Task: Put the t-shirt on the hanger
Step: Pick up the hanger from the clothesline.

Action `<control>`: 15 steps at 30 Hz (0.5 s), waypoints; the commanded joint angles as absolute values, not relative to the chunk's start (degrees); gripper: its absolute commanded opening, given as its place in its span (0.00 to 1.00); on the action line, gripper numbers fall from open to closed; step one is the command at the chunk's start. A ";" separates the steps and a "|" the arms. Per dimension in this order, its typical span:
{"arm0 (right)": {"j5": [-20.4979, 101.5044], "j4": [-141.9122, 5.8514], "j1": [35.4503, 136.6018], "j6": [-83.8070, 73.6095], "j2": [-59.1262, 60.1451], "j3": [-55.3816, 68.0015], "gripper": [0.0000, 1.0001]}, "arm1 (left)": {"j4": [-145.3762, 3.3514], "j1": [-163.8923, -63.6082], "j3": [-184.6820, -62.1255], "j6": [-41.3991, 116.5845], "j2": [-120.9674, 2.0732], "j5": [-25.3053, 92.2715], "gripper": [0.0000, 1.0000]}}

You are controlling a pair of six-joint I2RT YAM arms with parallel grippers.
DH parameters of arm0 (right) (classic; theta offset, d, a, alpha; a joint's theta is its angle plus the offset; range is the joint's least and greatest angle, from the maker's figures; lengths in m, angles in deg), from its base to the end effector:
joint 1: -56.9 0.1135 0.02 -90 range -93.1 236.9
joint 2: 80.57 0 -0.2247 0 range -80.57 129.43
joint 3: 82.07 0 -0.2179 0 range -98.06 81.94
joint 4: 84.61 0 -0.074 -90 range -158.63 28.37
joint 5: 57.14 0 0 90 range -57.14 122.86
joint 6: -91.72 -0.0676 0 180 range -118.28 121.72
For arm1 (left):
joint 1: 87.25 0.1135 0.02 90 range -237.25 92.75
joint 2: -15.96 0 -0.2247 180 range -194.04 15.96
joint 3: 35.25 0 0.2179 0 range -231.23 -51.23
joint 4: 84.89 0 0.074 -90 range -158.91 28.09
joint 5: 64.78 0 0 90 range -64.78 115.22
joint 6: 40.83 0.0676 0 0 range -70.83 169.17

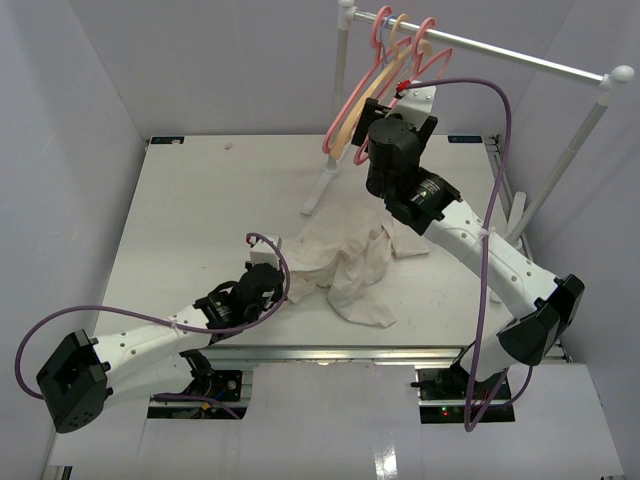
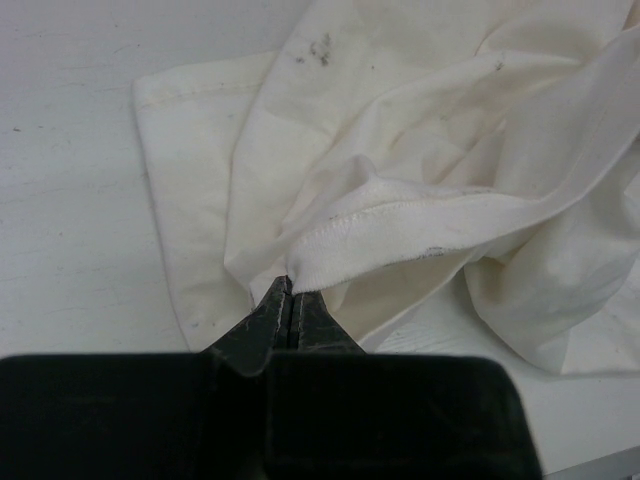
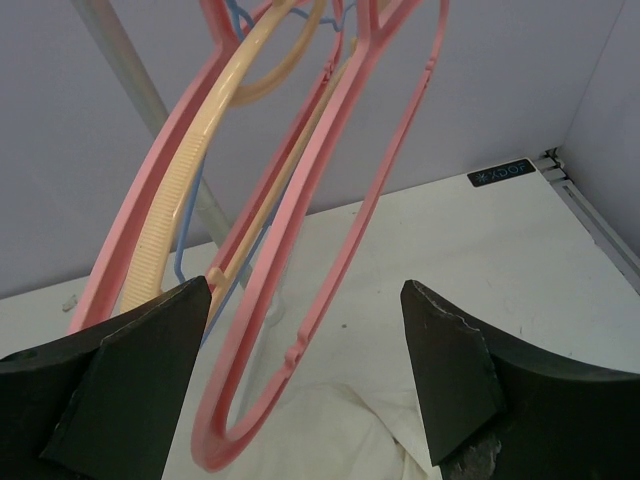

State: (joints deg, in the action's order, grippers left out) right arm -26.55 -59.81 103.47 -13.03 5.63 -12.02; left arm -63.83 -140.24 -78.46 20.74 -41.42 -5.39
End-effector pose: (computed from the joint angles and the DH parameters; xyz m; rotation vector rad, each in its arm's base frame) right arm 0.2574 0.1873 0.4235 0.3647 1.5375 0.0137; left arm 0.1588 -0.1534 0.1732 0.1544 2.0962 -0.2714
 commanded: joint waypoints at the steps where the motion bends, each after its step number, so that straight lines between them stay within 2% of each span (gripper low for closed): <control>1: -24.95 -63.26 101.89 -10.68 7.60 -15.64 0.83 | -64.72 -140.34 -78.42 21.14 -39.82 -5.01 0.00; 7: -21.82 -63.26 99.41 -11.59 7.62 -14.42 0.80 | -64.48 -140.34 -78.87 21.31 -41.07 -5.14 0.00; 15: -24.94 -63.26 98.98 -11.50 5.22 -10.70 0.66 | -64.43 -140.34 -78.92 21.31 -41.43 -5.02 0.00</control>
